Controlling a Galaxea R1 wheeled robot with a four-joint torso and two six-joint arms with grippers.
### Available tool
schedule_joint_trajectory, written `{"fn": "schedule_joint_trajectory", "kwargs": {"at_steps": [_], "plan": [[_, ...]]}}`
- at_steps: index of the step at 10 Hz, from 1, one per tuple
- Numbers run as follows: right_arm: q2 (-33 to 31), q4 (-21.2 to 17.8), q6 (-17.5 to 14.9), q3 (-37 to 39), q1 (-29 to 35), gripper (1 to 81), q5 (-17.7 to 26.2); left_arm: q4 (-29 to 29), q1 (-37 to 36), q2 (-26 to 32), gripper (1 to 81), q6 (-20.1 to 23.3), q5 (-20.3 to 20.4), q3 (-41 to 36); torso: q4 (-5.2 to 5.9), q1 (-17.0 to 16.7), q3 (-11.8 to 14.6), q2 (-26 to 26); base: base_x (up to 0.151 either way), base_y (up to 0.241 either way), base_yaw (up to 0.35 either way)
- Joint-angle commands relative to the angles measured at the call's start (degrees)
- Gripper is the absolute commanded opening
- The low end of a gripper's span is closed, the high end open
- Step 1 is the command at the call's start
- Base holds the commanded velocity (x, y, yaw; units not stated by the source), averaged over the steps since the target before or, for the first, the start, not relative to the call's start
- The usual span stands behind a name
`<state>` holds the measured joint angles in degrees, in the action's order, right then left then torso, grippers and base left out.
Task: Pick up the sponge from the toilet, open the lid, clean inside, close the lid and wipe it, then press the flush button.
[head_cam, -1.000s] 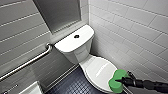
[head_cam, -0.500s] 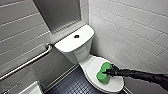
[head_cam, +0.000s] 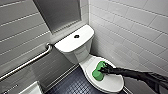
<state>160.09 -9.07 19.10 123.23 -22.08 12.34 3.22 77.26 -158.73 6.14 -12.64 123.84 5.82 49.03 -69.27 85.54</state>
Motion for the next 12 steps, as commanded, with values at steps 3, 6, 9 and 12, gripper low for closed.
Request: {"fn": "schedule_joint_trajectory", "kwargs": {"at_steps": [3,6,9,12], "plan": [[-2.70,0.80,-0.38,-1.14,-1.52,1.0,-1.17,-0.76,1.18,0.87,81.1,0.36,-5.56,-0.71,0.00,0.00,0.00,0.00,0.000,0.000,0.000],[-13.98,0.72,-0.12,-9.60,-6.09,1.0,-2.58,-0.67,1.09,0.61,81.1,0.36,-5.64,-0.97,0.00,0.00,0.00,0.00,0.000,0.000,0.000],[-25.14,0.72,0.32,-19.18,-10.31,1.0,-5.48,-0.41,1.09,0.52,81.1,0.36,-5.64,-1.23,0.00,0.00,0.00,0.00,0.000,0.000,0.000],[-31.37,0.72,0.06,-22.87,-17.07,1.0,-7.85,-0.23,1.18,0.61,81.1,0.36,-5.64,-1.23,0.00,0.00,0.00,0.00,0.000,0.000,0.000]]}}
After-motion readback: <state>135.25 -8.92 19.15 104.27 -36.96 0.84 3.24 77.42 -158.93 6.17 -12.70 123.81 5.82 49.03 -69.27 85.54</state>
